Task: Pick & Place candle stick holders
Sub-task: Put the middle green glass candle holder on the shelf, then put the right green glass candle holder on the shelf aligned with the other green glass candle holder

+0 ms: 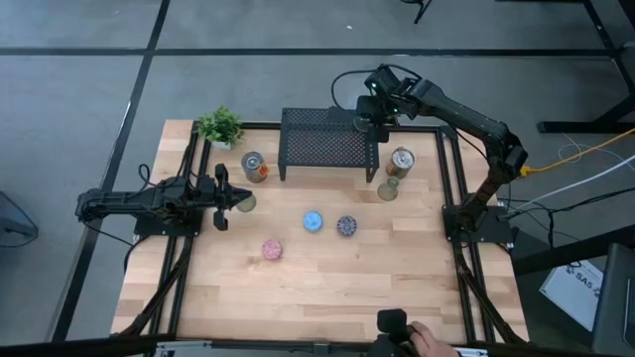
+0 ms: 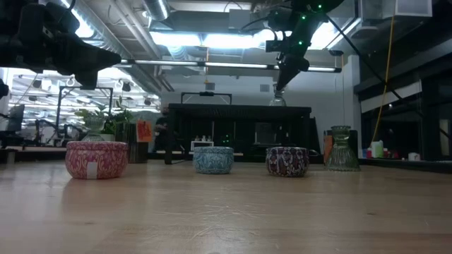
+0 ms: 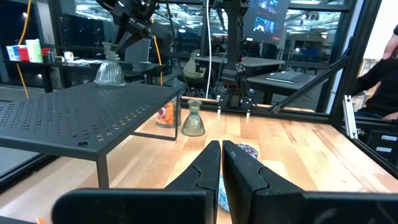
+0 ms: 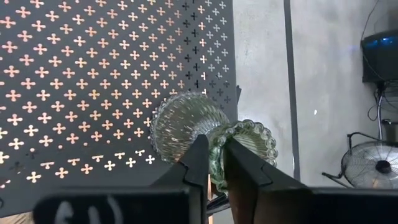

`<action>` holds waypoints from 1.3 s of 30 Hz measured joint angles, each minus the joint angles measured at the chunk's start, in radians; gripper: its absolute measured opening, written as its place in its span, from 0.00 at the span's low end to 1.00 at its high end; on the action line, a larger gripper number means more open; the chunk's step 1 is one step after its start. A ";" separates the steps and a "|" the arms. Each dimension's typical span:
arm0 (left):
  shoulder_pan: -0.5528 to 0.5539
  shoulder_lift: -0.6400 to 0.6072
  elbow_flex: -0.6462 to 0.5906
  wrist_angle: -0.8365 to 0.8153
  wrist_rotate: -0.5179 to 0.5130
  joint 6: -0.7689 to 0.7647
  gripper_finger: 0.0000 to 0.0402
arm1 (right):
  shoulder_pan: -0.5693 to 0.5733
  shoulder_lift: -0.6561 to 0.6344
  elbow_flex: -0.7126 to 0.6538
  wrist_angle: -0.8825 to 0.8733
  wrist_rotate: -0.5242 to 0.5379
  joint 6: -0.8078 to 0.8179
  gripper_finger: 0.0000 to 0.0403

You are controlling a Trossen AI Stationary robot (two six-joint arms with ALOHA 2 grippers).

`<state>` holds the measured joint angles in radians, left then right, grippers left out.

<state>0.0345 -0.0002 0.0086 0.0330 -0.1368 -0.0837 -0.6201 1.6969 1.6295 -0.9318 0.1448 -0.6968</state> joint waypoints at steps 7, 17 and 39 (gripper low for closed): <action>0.000 0.000 0.000 0.000 0.000 0.000 0.03 | 0.000 0.000 0.000 0.003 0.000 0.000 0.20; 0.000 0.000 0.000 0.000 0.000 0.000 0.03 | 0.026 -0.009 0.022 0.034 0.061 0.040 0.33; 0.000 0.000 0.000 0.000 0.000 0.000 0.03 | 0.253 -0.232 0.179 -0.359 -0.182 0.352 0.33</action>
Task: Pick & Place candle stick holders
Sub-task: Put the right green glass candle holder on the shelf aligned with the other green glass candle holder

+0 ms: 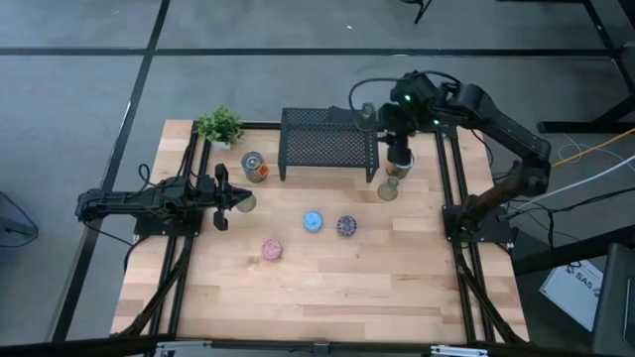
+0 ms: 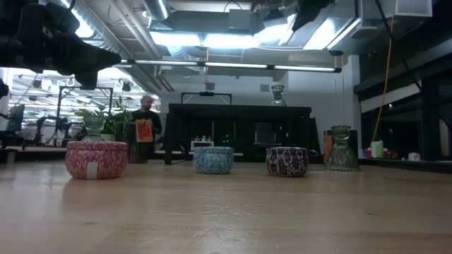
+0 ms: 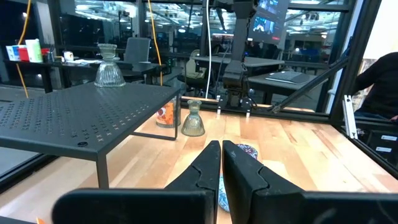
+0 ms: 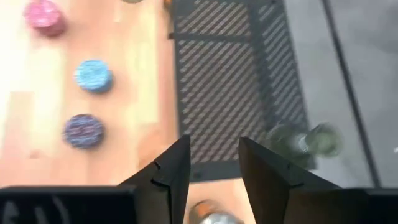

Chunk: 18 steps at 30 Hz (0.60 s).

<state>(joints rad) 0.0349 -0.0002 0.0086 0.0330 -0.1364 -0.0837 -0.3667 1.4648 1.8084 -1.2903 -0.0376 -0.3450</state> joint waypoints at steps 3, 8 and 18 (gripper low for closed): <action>0.000 0.000 0.000 0.000 0.000 0.000 0.03 | 0.061 -0.025 -0.025 -0.017 0.000 0.035 0.32; 0.000 0.000 0.000 0.000 0.000 0.000 0.03 | 0.171 -0.083 -0.118 -0.028 0.010 0.113 0.30; 0.000 0.000 0.000 0.000 0.001 0.000 0.03 | 0.401 -0.264 -0.381 0.049 0.213 0.428 0.27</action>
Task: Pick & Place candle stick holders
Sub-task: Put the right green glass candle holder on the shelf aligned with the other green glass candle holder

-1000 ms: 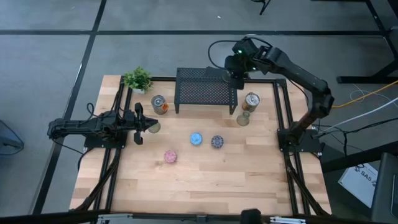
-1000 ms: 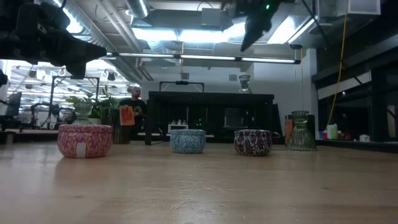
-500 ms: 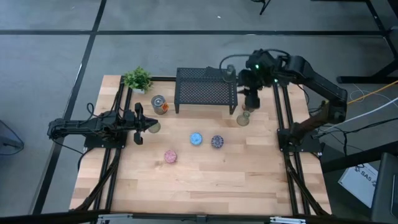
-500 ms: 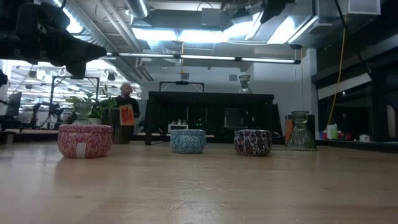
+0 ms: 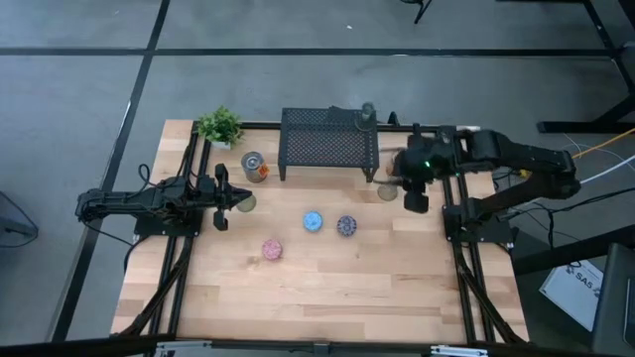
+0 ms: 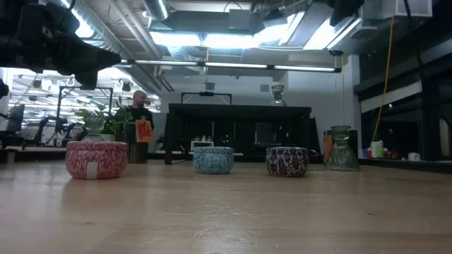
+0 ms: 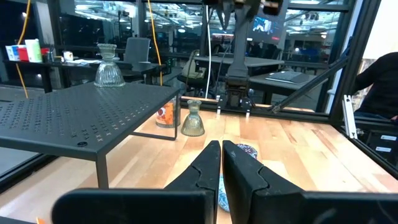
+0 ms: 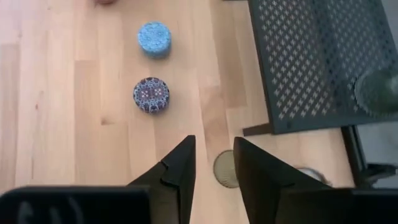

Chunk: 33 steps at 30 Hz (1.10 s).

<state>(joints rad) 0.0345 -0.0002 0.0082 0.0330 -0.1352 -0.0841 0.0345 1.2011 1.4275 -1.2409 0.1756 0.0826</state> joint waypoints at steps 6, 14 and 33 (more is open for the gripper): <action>0.000 0.000 0.000 0.000 0.000 0.000 0.03 | 0.105 -0.066 -0.197 0.096 0.152 0.146 0.27; 0.000 0.000 0.000 0.000 0.000 0.000 0.03 | 0.181 -0.058 -0.401 0.184 0.244 0.298 0.27; 0.000 0.000 0.000 0.000 -0.001 0.000 0.03 | 0.099 -0.058 -0.672 0.413 0.351 0.123 0.35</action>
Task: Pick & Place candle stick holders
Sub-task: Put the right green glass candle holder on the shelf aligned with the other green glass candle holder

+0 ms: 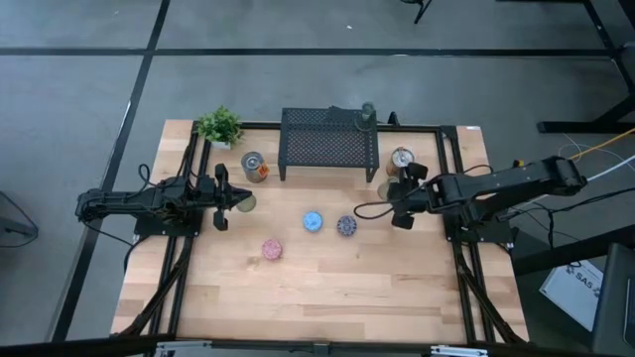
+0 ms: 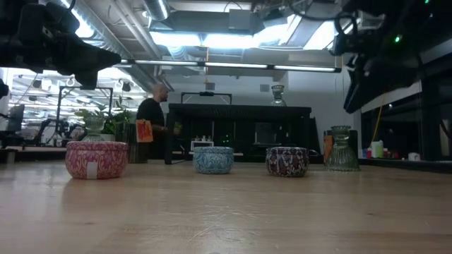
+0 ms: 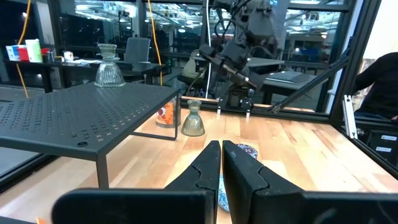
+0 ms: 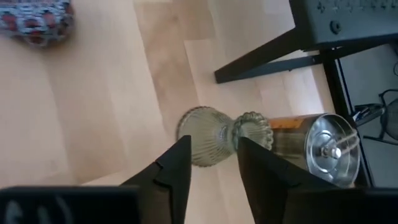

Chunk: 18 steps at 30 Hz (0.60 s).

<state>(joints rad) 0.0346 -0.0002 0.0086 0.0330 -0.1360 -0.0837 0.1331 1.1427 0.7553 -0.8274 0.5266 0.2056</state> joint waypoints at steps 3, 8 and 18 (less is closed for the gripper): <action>0.000 0.000 0.000 0.000 0.000 0.000 0.03 | -0.032 0.000 -0.038 0.065 -0.002 -0.032 0.39; 0.000 0.000 0.000 0.000 0.000 0.000 0.03 | -0.091 0.001 -0.073 0.116 0.001 -0.076 0.42; 0.000 0.000 0.000 0.000 0.000 0.000 0.03 | -0.188 0.002 -0.076 0.151 -0.077 -0.128 0.40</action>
<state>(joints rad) 0.0345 -0.0002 0.0086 0.0330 -0.1364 -0.0837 -0.0554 1.1446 0.6788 -0.6760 0.4498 0.0777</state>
